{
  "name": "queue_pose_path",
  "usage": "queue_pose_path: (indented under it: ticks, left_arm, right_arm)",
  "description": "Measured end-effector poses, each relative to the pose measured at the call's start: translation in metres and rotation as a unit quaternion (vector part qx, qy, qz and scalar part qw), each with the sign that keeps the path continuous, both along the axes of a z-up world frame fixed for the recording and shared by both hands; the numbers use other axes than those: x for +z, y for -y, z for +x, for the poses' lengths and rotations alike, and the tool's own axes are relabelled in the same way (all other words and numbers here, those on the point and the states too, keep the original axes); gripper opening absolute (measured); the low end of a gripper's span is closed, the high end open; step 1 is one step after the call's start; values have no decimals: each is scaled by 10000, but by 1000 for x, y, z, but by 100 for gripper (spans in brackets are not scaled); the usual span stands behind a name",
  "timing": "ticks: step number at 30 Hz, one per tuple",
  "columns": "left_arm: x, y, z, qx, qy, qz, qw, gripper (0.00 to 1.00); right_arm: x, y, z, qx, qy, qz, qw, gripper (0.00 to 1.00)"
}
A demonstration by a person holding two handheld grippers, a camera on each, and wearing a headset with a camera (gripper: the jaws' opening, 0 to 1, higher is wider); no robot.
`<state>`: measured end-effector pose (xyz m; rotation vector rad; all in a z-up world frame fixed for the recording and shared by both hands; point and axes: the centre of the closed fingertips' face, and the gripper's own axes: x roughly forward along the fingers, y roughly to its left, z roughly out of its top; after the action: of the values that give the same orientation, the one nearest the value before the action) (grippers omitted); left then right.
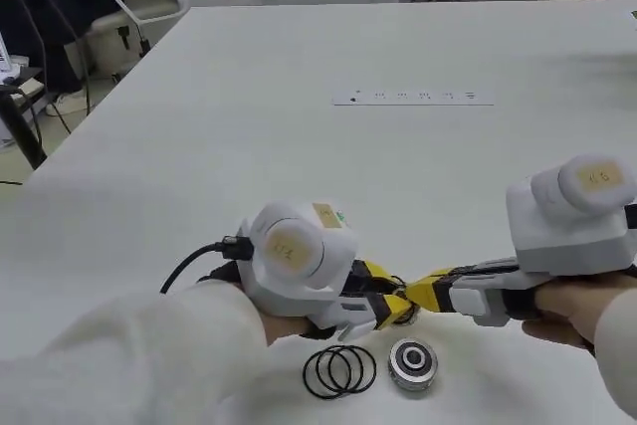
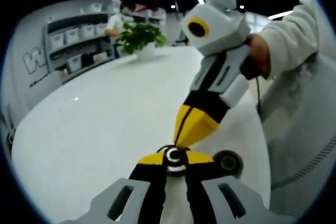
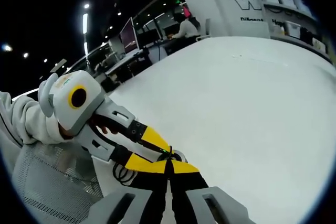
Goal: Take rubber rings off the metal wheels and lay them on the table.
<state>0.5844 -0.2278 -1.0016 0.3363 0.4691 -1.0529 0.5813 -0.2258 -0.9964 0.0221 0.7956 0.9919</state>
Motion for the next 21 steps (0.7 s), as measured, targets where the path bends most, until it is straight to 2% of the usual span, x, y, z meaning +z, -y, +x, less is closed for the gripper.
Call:
queue_pose_path:
  ticks: [4,6,9,13,17,19,20,21]
  left_arm:
    - [0,1,0,-32,-18,42,10000,14]
    - [1,0,-1,-86,-59,140,9998,14]
    - [5,-3,-2,-257,48,319,9991,14]
    - [17,-6,-2,-216,12,218,9995,15]
    - [26,-6,-9,-387,134,259,9988,16]
    - [30,-6,-11,-404,106,219,9989,20]
    - [33,-5,-14,-445,14,199,9988,23]
    - [35,-6,-16,-478,25,211,9986,28]
  right_arm:
    - [-2,2,-1,-32,-45,-6,10000,0]
    - [-1,2,-1,-38,-46,-6,10000,0]
    - [-1,2,-1,-10,-26,-10,10000,0]
    - [2,1,-1,-31,-29,34,10000,0]
    - [7,3,2,-112,-28,130,9998,0]
    - [10,2,1,-133,-35,172,9998,0]
    - [10,2,1,-137,-36,185,9997,0]
    - [12,1,1,-137,-32,214,9997,0]
